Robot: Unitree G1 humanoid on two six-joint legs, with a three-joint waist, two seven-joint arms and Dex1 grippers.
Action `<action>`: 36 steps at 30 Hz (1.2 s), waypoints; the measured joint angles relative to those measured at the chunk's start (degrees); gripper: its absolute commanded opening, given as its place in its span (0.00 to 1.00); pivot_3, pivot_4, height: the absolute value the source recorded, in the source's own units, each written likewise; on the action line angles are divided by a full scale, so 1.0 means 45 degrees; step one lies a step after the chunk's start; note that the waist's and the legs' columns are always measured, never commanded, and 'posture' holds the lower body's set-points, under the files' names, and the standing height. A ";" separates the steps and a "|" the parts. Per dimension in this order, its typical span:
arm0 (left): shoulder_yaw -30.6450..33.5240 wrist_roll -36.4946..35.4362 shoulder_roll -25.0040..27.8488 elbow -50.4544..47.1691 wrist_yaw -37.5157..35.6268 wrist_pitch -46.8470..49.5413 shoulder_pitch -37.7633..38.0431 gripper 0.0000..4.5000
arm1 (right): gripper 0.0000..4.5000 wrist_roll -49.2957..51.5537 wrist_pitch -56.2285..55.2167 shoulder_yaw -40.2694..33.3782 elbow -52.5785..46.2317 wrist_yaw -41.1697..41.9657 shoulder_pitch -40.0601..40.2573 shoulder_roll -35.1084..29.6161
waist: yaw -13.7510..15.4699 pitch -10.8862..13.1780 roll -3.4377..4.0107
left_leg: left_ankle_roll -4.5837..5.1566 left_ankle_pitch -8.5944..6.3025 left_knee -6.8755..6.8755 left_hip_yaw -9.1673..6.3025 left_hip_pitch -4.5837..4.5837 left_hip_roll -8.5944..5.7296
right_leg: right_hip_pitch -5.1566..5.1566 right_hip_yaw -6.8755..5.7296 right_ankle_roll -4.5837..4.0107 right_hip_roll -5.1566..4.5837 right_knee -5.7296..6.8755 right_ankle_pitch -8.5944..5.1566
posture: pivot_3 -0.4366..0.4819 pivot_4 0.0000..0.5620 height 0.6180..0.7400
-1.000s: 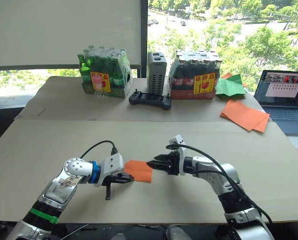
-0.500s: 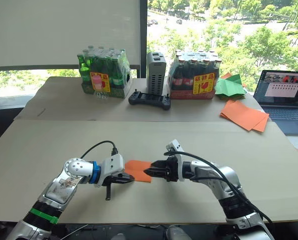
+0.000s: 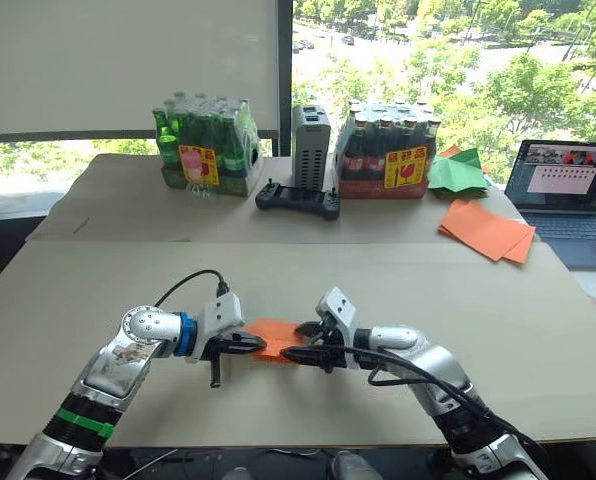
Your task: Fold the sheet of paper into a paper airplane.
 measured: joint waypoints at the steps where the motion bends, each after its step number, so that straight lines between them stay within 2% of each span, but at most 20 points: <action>1: 0.0068 -0.0158 -0.0003 -0.0135 0.0002 0.0119 -0.0010 0.00 | 0.74 -0.0150 -0.0192 0.0108 -0.0001 -0.0081 0.0024 -0.0004 | -0.0006 0.0000 0.0000 | 0.0000 0.0000 0.0000 -0.0001 0.0006 0.0001 | 0.0003 0.0000 -0.0001 0.0001 0.0001 0.0001 | 0.48 0.27 0.94; 10: -0.0112 0.0208 0.0128 0.0424 0.0094 -0.0218 0.0152 0.00 | 0.74 -0.0331 -0.0388 0.0083 -0.0148 -0.0406 0.0279 0.0153 | 0.0005 0.0000 0.0000 | 0.0000 0.0000 -0.0002 -0.0001 0.0021 0.0000 | 0.0018 0.0001 -0.0002 0.0002 0.0000 0.0001 | 0.48 0.27 0.94; 22: -0.0352 0.0614 0.0145 0.0807 0.0095 -0.1077 0.0350 0.00 | 0.74 0.0918 0.1095 -0.1601 -0.0411 -0.0462 -0.0212 0.0367 | 0.0096 0.0001 0.0000 | 0.0000 0.0000 -0.0002 -0.0002 -0.0003 0.0000 | 0.0000 0.0000 -0.0003 0.0000 -0.0005 0.0001 | 0.48 0.27 0.94; 36: -0.0369 0.0799 0.0344 -0.0253 0.0128 -0.0909 0.0599 0.00 | 0.74 0.0832 0.1007 -0.1258 0.1097 0.0163 -0.0789 0.0371 | 0.0053 0.0002 0.0001 | 0.0001 -0.0001 -0.0002 -0.0001 -0.0010 -0.0001 | -0.0004 0.0000 -0.0002 -0.0001 -0.0008 0.0001 | 0.48 0.27 0.94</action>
